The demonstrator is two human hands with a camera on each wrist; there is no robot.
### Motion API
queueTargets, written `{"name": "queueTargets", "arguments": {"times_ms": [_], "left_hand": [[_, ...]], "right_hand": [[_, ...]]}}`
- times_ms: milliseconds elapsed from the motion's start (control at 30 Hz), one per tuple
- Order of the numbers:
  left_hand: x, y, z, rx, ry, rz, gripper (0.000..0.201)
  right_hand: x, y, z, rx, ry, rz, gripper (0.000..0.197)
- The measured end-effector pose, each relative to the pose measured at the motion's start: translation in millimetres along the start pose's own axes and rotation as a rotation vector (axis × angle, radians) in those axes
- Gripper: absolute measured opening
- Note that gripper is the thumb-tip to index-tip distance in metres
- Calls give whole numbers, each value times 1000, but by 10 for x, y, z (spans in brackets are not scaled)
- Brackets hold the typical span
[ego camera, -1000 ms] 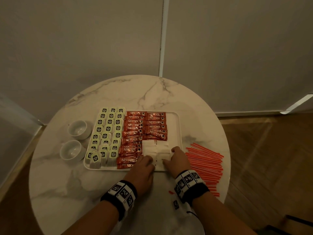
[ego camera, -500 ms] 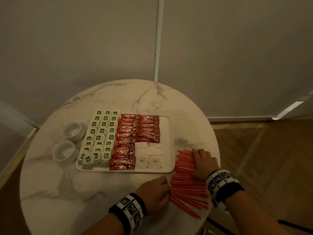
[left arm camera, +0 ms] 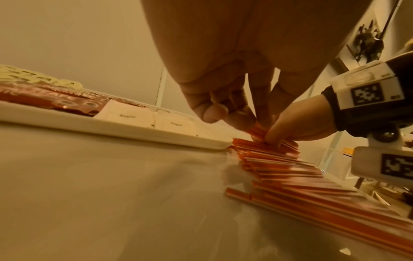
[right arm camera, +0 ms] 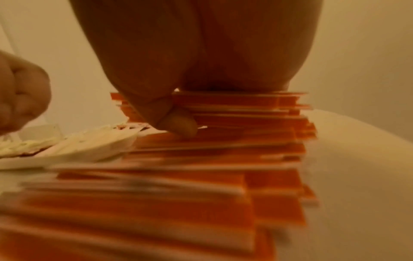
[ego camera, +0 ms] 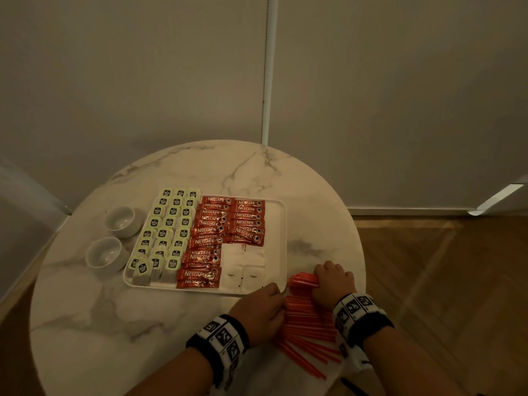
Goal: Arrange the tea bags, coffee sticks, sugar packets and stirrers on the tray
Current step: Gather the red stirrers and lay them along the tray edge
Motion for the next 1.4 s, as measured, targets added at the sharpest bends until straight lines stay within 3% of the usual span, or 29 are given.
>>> {"name": "queueTargets", "arguments": {"times_ms": [167,367,467,667,767,867,967,1100,1200,1267,1400], "left_hand": [[124,34,-56,-106,65,78,24],[337,127,-60,-226,135,223,20],[509,187,-35,-322,219,288,32],[857,259,81,-372,190,354,36],[955,276,67,-349,176,376,37],[1021,295,57,-326,165,375,40],[1066,313,25,-320,168,379,35],[1100,312,-26,-336,185,388,34],[1107,296,-41,-350,209,383,36],[1122,289,-40,-367,229,366,42],[1205,337,-42,-459,282,336,58]], "right_hand": [[79,186,70,299,-53,-34,11],[262,458,161,899,-199,30,14],[355,413,183,1154,-265,2,24],[511,615,219,1655,-265,277,15],[570,513,216,1654,-286,292,21],[608,239,192,1523,-360,173,37],[638,212,150,1455,-333,119,29],[670,295,174,1532,-317,152,17],[680,208,200,1397,-306,137,27],[684,262,183,1389,-315,142,24],[642,642,-128,1242,-154,125,32]]}}
Point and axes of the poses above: each hand's wrist, its own x-axis towards the middle knuckle, its own y-axis out of the back of the hand, z = x × y, the point moved 9 cm from there along x, towards the middle knuckle, and after that the axes turned 14 degrees about z, right-handed, at the moved point
